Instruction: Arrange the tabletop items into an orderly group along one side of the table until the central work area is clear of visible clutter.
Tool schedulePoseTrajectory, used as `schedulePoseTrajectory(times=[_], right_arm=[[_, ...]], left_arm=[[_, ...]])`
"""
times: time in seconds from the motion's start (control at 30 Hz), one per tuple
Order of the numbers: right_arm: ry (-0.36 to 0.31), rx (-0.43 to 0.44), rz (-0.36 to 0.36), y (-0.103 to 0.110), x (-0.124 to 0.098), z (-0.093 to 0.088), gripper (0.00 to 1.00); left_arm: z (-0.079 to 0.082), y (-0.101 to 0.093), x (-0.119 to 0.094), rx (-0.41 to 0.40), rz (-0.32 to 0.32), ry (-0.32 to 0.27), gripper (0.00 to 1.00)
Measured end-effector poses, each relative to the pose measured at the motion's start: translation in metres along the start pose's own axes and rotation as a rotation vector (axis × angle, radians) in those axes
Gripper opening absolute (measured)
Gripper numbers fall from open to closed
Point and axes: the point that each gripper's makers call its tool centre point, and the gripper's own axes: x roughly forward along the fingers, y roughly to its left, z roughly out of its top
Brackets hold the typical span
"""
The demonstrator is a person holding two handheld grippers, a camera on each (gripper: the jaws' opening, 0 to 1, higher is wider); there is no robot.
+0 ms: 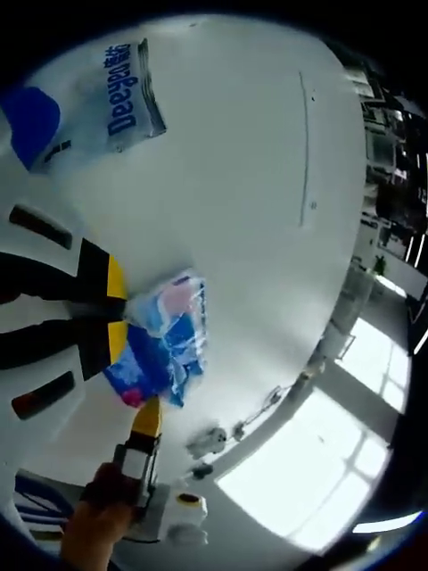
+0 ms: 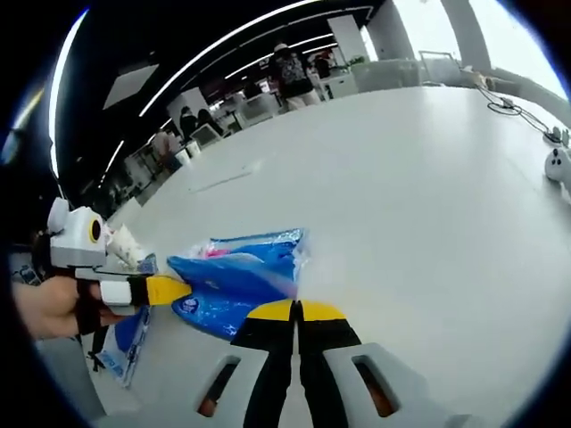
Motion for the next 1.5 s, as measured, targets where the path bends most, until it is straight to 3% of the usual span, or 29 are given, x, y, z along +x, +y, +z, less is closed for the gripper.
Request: schedulePoseTrajectory(times=[0.3, 0.77, 0.83, 0.9, 1.03, 1.17, 1.3, 1.37, 1.43, 1.5], right_arm=[[0.006, -0.002, 0.001, -0.001, 0.000, -0.003, 0.00], [0.006, -0.031, 0.015, -0.004, 0.003, -0.007, 0.00], [-0.038, -0.102, 0.045, -0.001, 0.004, -0.002, 0.05], [-0.031, -0.097, 0.049, 0.003, 0.001, -0.004, 0.14], [-0.046, -0.150, 0.054, 0.008, 0.003, -0.002, 0.33], [-0.050, -0.149, 0.059, 0.010, 0.001, 0.000, 0.37], [-0.075, -0.158, 0.055, 0.013, -0.006, 0.006, 0.43], [-0.082, -0.156, 0.044, 0.013, -0.009, 0.007, 0.53], [-0.028, -0.140, 0.029, 0.011, -0.010, -0.004, 0.74], [-0.024, -0.143, 0.017, 0.011, -0.014, -0.007, 0.87]], left_arm=[[-0.003, 0.002, 0.000, 0.023, 0.013, 0.010, 0.00], [-0.004, 0.002, -0.001, -0.020, 0.036, 0.003, 0.01], [-0.004, 0.003, -0.002, -0.030, 0.045, 0.001, 0.01], [-0.004, 0.001, -0.003, -0.037, 0.042, -0.003, 0.04], [0.001, -0.005, -0.004, -0.049, 0.030, -0.031, 0.19], [0.005, -0.004, -0.010, -0.049, 0.049, -0.047, 0.33], [0.009, -0.005, -0.020, 0.020, 0.057, -0.053, 0.46], [0.009, -0.007, -0.023, 0.082, 0.046, -0.045, 0.54], [0.006, -0.009, -0.025, 0.118, 0.042, -0.030, 0.70], [0.005, -0.008, -0.029, 0.120, 0.043, -0.028, 0.78]])
